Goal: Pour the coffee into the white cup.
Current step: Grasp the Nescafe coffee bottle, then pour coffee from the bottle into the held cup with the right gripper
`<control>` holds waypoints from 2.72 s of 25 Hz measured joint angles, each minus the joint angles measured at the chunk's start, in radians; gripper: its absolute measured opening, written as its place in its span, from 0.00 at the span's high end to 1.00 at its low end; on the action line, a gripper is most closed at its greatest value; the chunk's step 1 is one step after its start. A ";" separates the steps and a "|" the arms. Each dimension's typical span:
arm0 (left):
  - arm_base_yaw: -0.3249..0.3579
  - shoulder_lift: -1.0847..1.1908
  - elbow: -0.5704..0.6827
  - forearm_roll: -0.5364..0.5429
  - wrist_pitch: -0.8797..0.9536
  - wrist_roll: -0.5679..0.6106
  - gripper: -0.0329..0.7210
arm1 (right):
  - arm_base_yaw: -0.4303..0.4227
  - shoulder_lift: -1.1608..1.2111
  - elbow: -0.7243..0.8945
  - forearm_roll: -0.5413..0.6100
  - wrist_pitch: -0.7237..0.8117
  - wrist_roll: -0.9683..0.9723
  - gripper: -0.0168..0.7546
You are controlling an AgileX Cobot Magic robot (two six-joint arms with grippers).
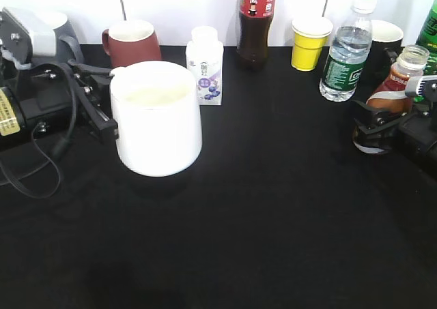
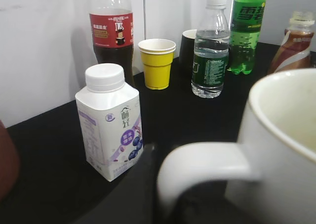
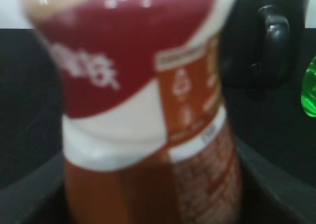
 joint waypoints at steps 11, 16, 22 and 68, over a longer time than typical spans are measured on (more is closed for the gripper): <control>-0.100 0.000 -0.012 0.002 0.001 0.000 0.90 | -0.001 -0.220 0.069 -0.123 0.041 -0.106 0.31; -0.282 0.007 -0.141 0.005 0.107 0.000 0.89 | -0.001 -0.517 0.053 -0.321 0.235 -0.111 0.31; -0.387 0.120 -0.303 -0.033 0.124 0.000 0.89 | -0.001 -0.689 -0.122 -0.582 0.439 -0.107 0.31; -0.474 0.182 -0.414 -0.140 0.134 0.001 0.87 | -0.001 -0.672 -0.205 -0.714 0.445 -0.907 0.31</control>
